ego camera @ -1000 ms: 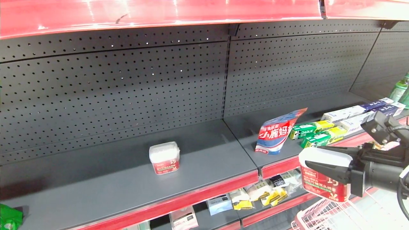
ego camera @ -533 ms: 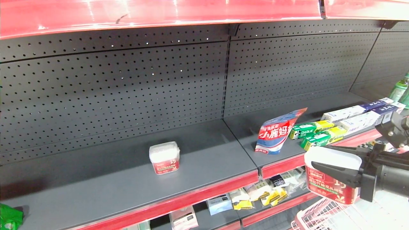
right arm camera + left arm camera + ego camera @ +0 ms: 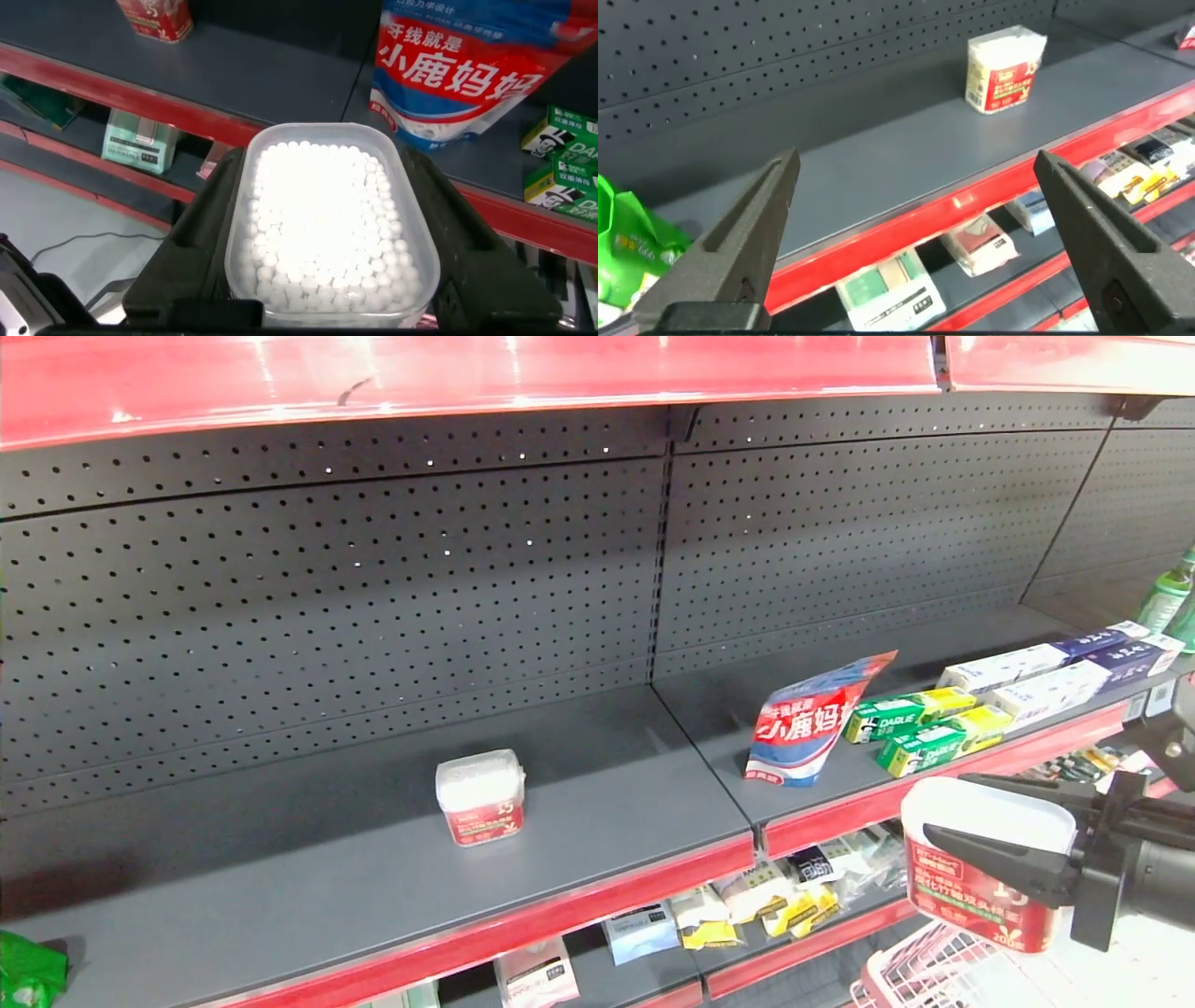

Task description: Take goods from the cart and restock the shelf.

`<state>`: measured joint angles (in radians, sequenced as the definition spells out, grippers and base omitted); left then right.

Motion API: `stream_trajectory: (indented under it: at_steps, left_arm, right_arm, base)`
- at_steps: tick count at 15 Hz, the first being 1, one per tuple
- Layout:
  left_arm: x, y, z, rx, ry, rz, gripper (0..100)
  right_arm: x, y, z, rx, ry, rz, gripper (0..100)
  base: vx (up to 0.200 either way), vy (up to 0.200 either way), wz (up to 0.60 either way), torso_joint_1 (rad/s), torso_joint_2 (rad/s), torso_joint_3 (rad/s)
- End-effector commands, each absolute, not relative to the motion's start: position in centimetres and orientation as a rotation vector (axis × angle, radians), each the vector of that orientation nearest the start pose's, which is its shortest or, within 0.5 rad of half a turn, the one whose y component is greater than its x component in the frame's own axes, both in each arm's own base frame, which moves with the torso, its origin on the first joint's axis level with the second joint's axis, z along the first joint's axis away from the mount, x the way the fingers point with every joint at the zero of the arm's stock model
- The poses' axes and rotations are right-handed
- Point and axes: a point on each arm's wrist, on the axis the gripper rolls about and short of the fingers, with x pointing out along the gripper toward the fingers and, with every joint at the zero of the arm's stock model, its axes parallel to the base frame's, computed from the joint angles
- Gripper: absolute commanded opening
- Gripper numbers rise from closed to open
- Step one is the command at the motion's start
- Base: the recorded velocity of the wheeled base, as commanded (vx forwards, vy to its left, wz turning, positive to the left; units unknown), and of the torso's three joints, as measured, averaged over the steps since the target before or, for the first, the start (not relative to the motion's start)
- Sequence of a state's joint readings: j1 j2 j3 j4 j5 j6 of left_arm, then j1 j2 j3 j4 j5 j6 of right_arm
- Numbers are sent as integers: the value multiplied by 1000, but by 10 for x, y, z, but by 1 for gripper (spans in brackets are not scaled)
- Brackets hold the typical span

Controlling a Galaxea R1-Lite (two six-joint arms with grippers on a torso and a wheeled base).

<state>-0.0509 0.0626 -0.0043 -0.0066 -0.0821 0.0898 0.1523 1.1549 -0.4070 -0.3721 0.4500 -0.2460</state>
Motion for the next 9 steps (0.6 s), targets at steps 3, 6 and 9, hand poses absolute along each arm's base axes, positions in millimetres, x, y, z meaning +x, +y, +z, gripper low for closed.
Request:
stream_trajectory:
  at_steps: [3,6,9]
  left_arm:
    - [-21,-2,78,84,14,-59,100]
    - [-21,-2,78,82,15,-57,100]
    - [-21,-1,78,79,13,-17,100]
  right_arm:
    - [147,32,178,-182,282,635,0]
    - [144,32,180,-177,268,629,0]
    - [140,30,181,-159,264,621,0]
  base:
    - [0,0,0,0,0,0]
    - [0,0,0,0,0,0]
    - [0,0,0,0,0,0]
